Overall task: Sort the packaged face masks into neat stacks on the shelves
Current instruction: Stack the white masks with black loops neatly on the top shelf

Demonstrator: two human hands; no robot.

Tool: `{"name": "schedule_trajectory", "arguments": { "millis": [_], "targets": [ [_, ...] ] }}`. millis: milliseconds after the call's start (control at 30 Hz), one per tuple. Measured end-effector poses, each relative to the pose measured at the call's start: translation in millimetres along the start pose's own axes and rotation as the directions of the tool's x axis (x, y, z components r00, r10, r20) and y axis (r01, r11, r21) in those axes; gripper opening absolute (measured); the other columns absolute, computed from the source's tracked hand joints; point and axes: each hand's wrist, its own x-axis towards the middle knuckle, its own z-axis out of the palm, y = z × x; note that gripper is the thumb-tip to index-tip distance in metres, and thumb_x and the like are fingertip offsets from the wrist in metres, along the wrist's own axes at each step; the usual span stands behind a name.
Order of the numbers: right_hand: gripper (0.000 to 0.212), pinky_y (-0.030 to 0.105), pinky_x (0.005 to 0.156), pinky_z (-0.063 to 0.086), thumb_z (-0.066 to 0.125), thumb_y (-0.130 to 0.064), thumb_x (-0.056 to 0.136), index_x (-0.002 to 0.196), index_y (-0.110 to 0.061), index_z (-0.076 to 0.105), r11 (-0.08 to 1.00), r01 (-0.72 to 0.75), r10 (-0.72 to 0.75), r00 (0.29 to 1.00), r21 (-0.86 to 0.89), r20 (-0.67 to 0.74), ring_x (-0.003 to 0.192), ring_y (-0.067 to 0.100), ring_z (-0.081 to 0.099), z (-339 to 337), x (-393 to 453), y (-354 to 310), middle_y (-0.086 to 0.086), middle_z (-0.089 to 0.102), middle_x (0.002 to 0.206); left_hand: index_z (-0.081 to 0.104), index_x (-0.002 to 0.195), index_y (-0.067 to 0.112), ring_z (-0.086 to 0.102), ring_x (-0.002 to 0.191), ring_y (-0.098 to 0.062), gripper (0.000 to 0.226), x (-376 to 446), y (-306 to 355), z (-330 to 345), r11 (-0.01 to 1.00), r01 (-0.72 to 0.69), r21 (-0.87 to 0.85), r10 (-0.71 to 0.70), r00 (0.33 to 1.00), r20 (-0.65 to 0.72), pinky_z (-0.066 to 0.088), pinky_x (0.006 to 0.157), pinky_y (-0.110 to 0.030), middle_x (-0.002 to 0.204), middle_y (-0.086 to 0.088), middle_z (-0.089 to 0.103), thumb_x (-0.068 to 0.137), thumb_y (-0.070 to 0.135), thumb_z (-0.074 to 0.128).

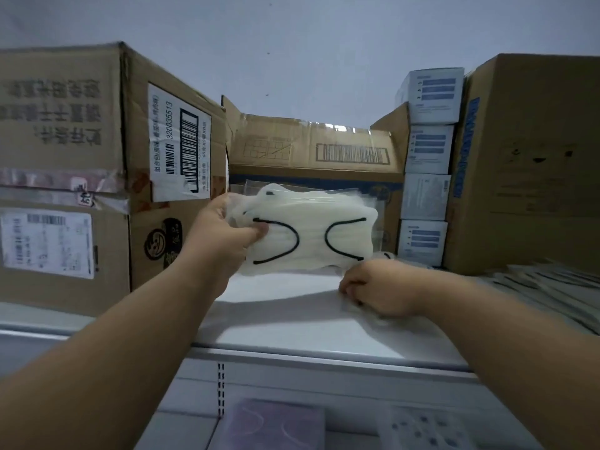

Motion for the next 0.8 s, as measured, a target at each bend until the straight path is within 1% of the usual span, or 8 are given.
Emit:
{"name": "schedule_trajectory", "arguments": {
  "millis": [67, 167, 300, 400, 500, 600, 733, 800],
  "targets": [
    [0.026, 0.033, 0.095, 0.049, 0.050, -0.027, 0.099, 0.114, -0.023, 0.071, 0.998, -0.061, 0.061, 0.998, 0.036, -0.002, 0.104, 0.017, 0.060, -2, -6, 17, -0.008, 0.066, 0.115, 0.063, 0.109, 0.015, 0.073, 0.087, -0.029, 0.038, 3, -1, 0, 0.999, 0.032, -0.017, -0.032, 0.999, 0.016, 0.061, 0.067, -0.039, 0.097, -0.012, 0.073, 0.080, -0.006, 0.074],
    [0.025, 0.035, 0.086, 0.054, 0.068, -0.044, 0.089, 0.104, -0.024, 0.069, 0.927, -0.166, 0.201, 0.977, 0.336, -0.072, 0.095, 0.018, 0.065, -5, -12, 43, -0.006, 0.069, 0.100, 0.062, 0.106, 0.017, 0.072, 0.089, -0.030, 0.039, 6, -5, 0, 0.997, 0.065, -0.032, -0.063, 0.997, 0.047, 0.061, 0.067, -0.041, 0.098, -0.012, 0.073, 0.079, -0.010, 0.073],
    [0.088, 0.031, 0.091, 0.050, 0.090, -0.047, 0.056, 0.129, -0.020, 0.049, 0.543, -0.015, 0.297, 0.939, 0.839, -0.175, 0.106, 0.014, 0.060, -14, 1, 46, -0.004, 0.058, 0.116, 0.061, 0.112, 0.010, 0.071, 0.096, -0.036, 0.046, 6, -14, -2, 0.989, 0.143, -0.043, -0.137, 0.982, 0.130, 0.059, 0.082, -0.053, 0.104, -0.016, 0.073, 0.074, -0.010, 0.076],
    [0.109, 0.041, 0.092, 0.056, 0.098, -0.036, 0.041, 0.135, -0.018, 0.047, 0.298, 0.078, 0.243, 0.958, 0.951, -0.154, 0.109, 0.023, 0.066, -13, 20, 30, 0.004, 0.062, 0.126, 0.057, 0.123, 0.006, 0.071, 0.100, -0.038, 0.067, 6, -14, -8, 0.978, 0.196, -0.066, -0.180, 0.963, 0.202, 0.056, 0.087, -0.057, 0.112, -0.020, 0.071, 0.061, -0.002, 0.083],
    [0.060, 0.038, 0.072, 0.061, 0.089, -0.025, 0.067, 0.117, -0.013, 0.060, 0.246, 0.132, 0.276, 0.940, 0.960, -0.200, 0.091, 0.018, 0.072, -9, 29, 22, 0.009, 0.071, 0.110, 0.057, 0.124, 0.007, 0.071, 0.100, -0.035, 0.070, 7, -16, -14, 0.982, 0.175, -0.069, -0.160, 0.971, 0.178, 0.057, 0.086, -0.052, 0.112, -0.017, 0.072, 0.059, -0.003, 0.081],
    [0.021, 0.049, 0.083, 0.059, 0.074, -0.028, 0.086, 0.096, -0.012, 0.066, 0.170, 0.167, 0.303, 0.929, 0.971, -0.213, 0.087, 0.027, 0.068, -5, 29, 29, 0.012, 0.074, 0.102, 0.058, 0.122, 0.010, 0.072, 0.100, -0.031, 0.060, 5, -21, -14, 0.986, 0.163, -0.042, -0.154, 0.972, 0.177, 0.058, 0.085, -0.046, 0.111, -0.014, 0.072, 0.068, -0.010, 0.078],
    [0.011, 0.042, 0.070, 0.057, 0.059, -0.010, 0.096, 0.086, -0.012, 0.062, -0.012, 0.273, 0.344, 0.905, 0.962, -0.252, 0.075, 0.024, 0.064, -17, 23, 34, 0.009, 0.068, 0.083, 0.058, 0.122, 0.012, 0.071, 0.102, -0.032, 0.062, 4, -22, -14, 0.979, 0.206, -0.015, -0.197, 0.953, 0.230, 0.058, 0.086, -0.047, 0.113, -0.015, 0.071, 0.068, -0.010, 0.078],
    [0.015, 0.038, 0.063, 0.056, 0.057, -0.011, 0.098, 0.084, -0.015, 0.060, 0.088, 0.319, 0.438, 0.839, 0.944, -0.324, 0.071, 0.022, 0.061, -22, 25, 34, 0.007, 0.065, 0.080, 0.058, 0.119, 0.012, 0.072, 0.099, -0.031, 0.057, 2, -21, -13, 0.977, 0.211, 0.025, -0.211, 0.950, 0.228, 0.060, 0.079, -0.043, 0.111, -0.016, 0.071, 0.070, -0.009, 0.078]
  ]
}}
